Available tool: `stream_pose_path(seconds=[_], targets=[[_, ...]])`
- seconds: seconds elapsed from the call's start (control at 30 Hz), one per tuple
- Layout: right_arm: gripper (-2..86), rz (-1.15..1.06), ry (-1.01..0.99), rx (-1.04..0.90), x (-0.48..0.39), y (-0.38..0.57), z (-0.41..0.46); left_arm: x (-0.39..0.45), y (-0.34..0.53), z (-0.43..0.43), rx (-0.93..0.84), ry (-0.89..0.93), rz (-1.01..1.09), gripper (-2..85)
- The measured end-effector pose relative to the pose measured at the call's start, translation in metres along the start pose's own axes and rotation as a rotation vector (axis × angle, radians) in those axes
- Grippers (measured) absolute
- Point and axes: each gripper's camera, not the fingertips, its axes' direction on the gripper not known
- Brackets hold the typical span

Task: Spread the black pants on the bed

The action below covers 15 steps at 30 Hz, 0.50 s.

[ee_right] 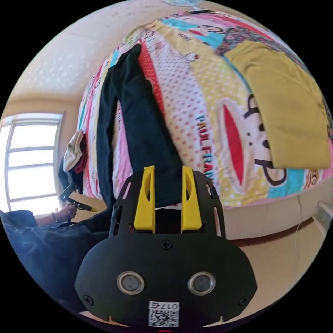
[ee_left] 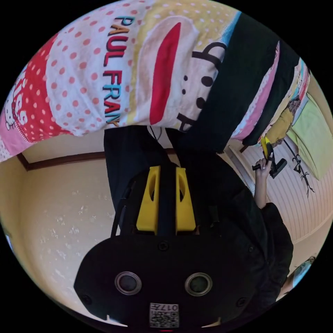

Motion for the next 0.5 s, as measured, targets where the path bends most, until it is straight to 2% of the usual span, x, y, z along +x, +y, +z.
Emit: stream_pose_path(seconds=[0.07,0.2,0.27,0.4,0.5], targets=[[12.6,0.043,-0.073,-0.117,0.030,0.013,0.018,0.010,0.006,-0.026,0.042,0.025,0.045,7.8],[6.4,0.033,-0.307,-0.080,0.046,0.056,-0.004,0.051,0.014,-0.064,0.127,0.098,0.158,8.6],[5.0,0.036,-0.412,0.008,0.045,0.080,-0.029,0.086,0.018,-0.079,0.157,0.114,0.222,11.3],[3.6,0.065,-0.534,0.327,0.022,0.139,-0.115,0.161,0.035,-0.091,0.172,0.206,0.395,14.4],[3.2,-0.046,-0.550,0.366,-0.027,0.160,-0.152,0.223,0.056,-0.088,0.141,0.259,0.536,16.0]])
